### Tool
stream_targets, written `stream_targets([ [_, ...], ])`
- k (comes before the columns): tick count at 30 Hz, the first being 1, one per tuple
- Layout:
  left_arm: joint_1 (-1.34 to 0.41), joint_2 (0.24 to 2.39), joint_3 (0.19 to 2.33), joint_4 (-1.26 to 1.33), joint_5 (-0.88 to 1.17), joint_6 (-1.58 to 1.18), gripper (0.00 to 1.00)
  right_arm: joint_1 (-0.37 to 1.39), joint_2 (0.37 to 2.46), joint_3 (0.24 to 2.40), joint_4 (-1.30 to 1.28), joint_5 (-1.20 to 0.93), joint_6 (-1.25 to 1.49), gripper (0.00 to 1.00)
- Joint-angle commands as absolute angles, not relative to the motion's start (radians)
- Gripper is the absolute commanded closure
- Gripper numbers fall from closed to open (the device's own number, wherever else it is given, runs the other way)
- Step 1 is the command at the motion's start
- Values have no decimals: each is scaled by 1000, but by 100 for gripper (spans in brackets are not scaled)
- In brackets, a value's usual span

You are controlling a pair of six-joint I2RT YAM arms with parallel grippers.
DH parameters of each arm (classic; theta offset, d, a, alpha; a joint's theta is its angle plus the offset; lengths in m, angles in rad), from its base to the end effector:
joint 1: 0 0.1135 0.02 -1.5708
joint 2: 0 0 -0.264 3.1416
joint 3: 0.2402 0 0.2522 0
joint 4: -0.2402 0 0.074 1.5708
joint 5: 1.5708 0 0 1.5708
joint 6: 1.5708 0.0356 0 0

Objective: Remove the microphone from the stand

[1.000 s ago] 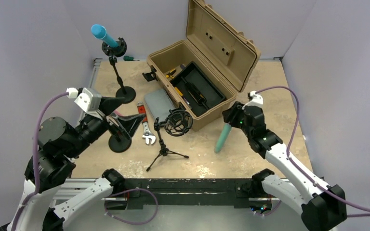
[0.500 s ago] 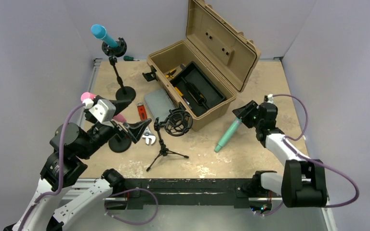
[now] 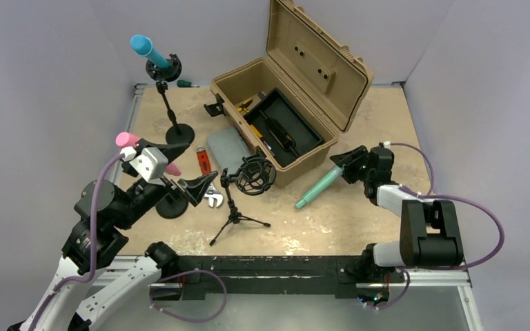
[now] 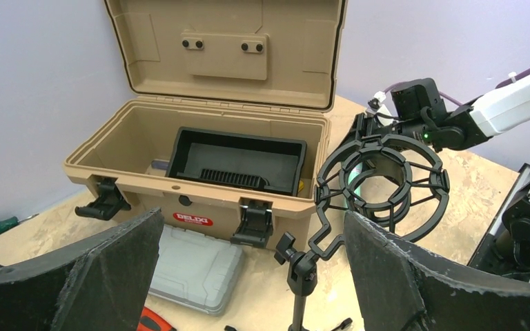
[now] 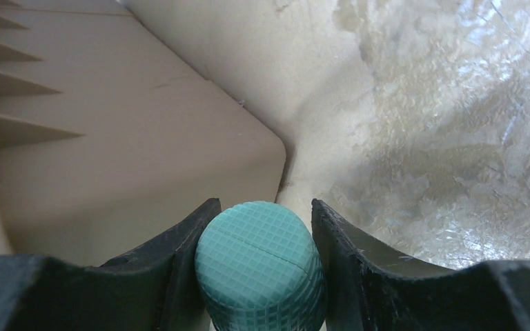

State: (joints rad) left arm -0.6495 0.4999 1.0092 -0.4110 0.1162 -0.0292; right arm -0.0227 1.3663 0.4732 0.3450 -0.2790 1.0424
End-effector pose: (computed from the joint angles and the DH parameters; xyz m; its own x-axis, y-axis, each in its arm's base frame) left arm 0.0626 -0.0527 0.4226 0.0579 -0.0804 -0.9951 0.6946 0.7192 -0.0177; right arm 0.2592 0.0039 0.1624 -0.4467 0.8406 -0.3064 0.3424 0.4770 0.8095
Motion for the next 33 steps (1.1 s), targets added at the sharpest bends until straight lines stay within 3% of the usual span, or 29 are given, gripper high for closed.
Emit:
stream_targets([
  [1, -653, 490, 997, -356, 119, -5, 0, -26, 1414, 472, 387, -290, 1139, 89],
  [7, -664, 522, 998, -355, 154, -9, 0, -26, 1480, 488, 359, -315, 1075, 81],
  [10, -668, 528, 997, -355, 154, -9, 0, -26, 1480, 456, 426, -346, 1038, 58],
  [12, -669, 530, 996, -354, 153, -9, 0, -26, 1478, 454, 419, -352, 1009, 26],
  [14, -669, 532, 996, -354, 153, -10, 0, -26, 1460, 440, 413, -346, 1001, 8],
  [33, -670, 554, 994, -350, 162, -19, 0, -8, 1259, 399, 119, -223, 807, 3],
])
